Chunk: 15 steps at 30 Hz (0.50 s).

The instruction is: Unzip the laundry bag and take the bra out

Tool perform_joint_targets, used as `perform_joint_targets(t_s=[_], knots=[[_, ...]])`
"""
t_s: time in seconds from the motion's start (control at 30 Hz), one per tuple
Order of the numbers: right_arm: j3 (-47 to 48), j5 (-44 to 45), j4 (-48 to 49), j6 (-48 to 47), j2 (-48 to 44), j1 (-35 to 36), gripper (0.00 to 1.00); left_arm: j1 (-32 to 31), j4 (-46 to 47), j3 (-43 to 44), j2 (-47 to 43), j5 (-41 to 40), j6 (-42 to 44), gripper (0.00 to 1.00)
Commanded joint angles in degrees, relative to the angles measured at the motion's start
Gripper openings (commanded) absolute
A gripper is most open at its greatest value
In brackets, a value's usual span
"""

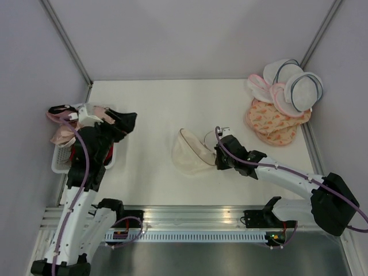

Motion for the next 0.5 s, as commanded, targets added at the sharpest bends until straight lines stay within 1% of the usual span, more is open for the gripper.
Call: perform_joint_targets(t_s=[0.0, 0.07, 0.1, 0.17, 0.2, 0.23, 0.27, 0.3, 0.33, 0.37, 0.4, 0.43, 0.47], knots=[[1.14, -7.28, 5.57, -0.23, -3.3, -0.2, 0.0, -11.63, -1.49, -3.31, -1.47, 10.56, -1.16, 1.0], [0.43, -11.66, 7.86, 0.3, -4.36, -0.11, 0.0, -17.19, -0.09, -5.94, -1.12, 11.45, -1.07, 1.0], [0.43, -12.56, 9.18, 0.56, -4.71, -0.2, 0.0, -23.13, 0.69, -6.91, -1.12, 10.93, -0.81, 1.0], [0.61, -13.88, 10.33, 1.61, -4.62, -0.2, 0.0, -28.7, 2.02, -9.12, -0.5, 7.0, -0.98, 1.0], [0.61, -13.63, 11.03, 2.05, -4.54, -0.2, 0.0, -33.34, 1.93, -9.47, -0.41, 5.58, -0.81, 1.0], [1.04, -12.76, 10.78, 3.01, -4.01, -0.2, 0.04, -35.22, 2.02, -10.34, -0.5, 4.0, -0.89, 1.0], [1.31, -11.27, 10.25, 4.67, -3.75, -0.2, 0.2, -36.54, 2.72, -10.96, -0.59, 2.51, -1.33, 1.0], [1.48, -7.6, 8.86, 6.17, -3.57, -0.2, 0.54, -38.21, 3.42, -11.58, -0.68, 1.79, -1.68, 1.0], [1.57, -4.95, 7.88, 7.75, -3.74, -0.2, 0.65, -38.66, 3.69, -12.63, -0.59, 1.61, -1.94, 1.0], [1.23, -2.75, 7.18, 11.68, -4.27, -0.2, 0.76, -39.18, 4.21, -13.07, -0.5, 1.26, -2.29, 1.0], [0.7, 2.41, 5.78, 14.33, -5.06, -0.2, 0.94, -39.97, 4.39, -13.34, -0.33, 1.0, -2.56, 1.0], [-0.87, 4.63, 5.24, 16.8, -7.06, -0.2, 0.98, -40.24, 4.39, -13.69, -0.41, 1.0, -2.56, 1.0], [-1.76, 6.48, 4.19, 21.78, -8.3, -0.2, 0.98, -40.68, 4.31, -13.78, -0.59, 1.0, -2.56, 1.0]])
